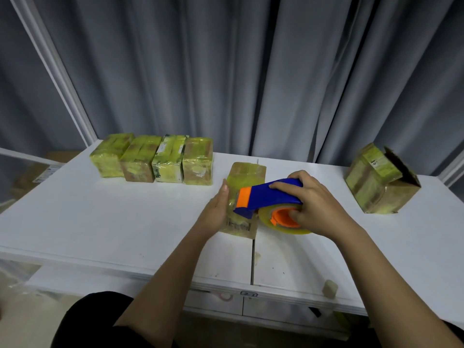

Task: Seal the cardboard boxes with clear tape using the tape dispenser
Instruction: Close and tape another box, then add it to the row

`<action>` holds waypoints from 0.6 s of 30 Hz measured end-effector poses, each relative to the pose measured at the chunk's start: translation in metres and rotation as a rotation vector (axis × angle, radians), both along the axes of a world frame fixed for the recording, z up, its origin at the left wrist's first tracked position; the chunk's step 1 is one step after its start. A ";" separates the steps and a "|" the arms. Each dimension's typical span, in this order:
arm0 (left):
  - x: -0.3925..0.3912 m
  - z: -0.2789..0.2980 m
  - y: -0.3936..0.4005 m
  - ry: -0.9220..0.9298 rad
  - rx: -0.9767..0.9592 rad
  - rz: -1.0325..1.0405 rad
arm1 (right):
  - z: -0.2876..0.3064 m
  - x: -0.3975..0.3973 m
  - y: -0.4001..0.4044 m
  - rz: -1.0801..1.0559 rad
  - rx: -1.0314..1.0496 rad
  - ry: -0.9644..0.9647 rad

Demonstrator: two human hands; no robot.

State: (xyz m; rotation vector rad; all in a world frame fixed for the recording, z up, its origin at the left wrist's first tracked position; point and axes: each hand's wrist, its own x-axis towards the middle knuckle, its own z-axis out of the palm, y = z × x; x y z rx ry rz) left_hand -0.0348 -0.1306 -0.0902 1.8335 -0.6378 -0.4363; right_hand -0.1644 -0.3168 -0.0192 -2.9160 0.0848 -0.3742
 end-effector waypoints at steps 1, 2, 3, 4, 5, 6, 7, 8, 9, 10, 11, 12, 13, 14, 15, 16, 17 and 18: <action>0.004 0.006 0.001 0.005 0.012 0.010 | 0.001 -0.001 0.000 -0.001 0.012 0.008; 0.009 0.011 0.003 -0.003 0.036 0.033 | 0.002 -0.001 -0.001 -0.004 0.025 0.017; 0.016 0.014 0.005 -0.029 0.075 0.048 | 0.002 -0.002 -0.001 -0.005 0.037 0.029; 0.021 0.015 0.007 -0.123 0.195 0.015 | 0.003 -0.003 -0.002 -0.004 0.050 0.045; 0.023 0.016 0.007 -0.222 0.312 -0.037 | 0.004 -0.004 -0.003 0.001 0.067 0.061; 0.021 0.014 0.007 -0.327 0.438 -0.081 | 0.004 -0.005 -0.004 0.008 0.088 0.076; 0.017 0.008 0.005 -0.437 0.553 -0.097 | 0.005 -0.006 -0.005 0.015 0.109 0.090; 0.009 0.006 0.004 -0.529 0.614 -0.064 | 0.006 -0.006 -0.006 0.022 0.124 0.099; 0.004 0.000 0.002 -0.604 0.602 -0.018 | 0.006 -0.007 -0.005 0.029 0.129 0.101; -0.001 -0.003 0.001 -0.648 0.553 0.024 | 0.005 -0.007 -0.005 0.036 0.124 0.095; -0.002 -0.009 0.001 -0.654 0.495 0.055 | 0.004 -0.008 -0.003 0.043 0.115 0.082; -0.002 -0.015 0.000 -0.645 0.422 0.066 | 0.004 -0.007 -0.002 0.050 0.109 0.065; -0.002 -0.019 -0.001 -0.633 0.349 0.083 | 0.003 -0.007 -0.002 0.057 0.106 0.053; -0.001 -0.027 -0.003 -0.620 0.284 0.101 | 0.002 -0.006 -0.001 0.066 0.107 0.049; -0.002 -0.034 -0.005 -0.625 0.244 0.124 | 0.002 -0.005 -0.001 0.077 0.112 0.051; -0.002 -0.041 -0.007 -0.629 0.239 0.147 | 0.002 -0.003 -0.002 0.089 0.118 0.056; -0.003 -0.046 -0.010 -0.618 0.239 0.170 | 0.002 -0.003 -0.004 0.105 0.123 0.065; -0.004 -0.048 -0.012 -0.602 0.222 0.201 | 0.001 -0.004 -0.005 0.122 0.126 0.074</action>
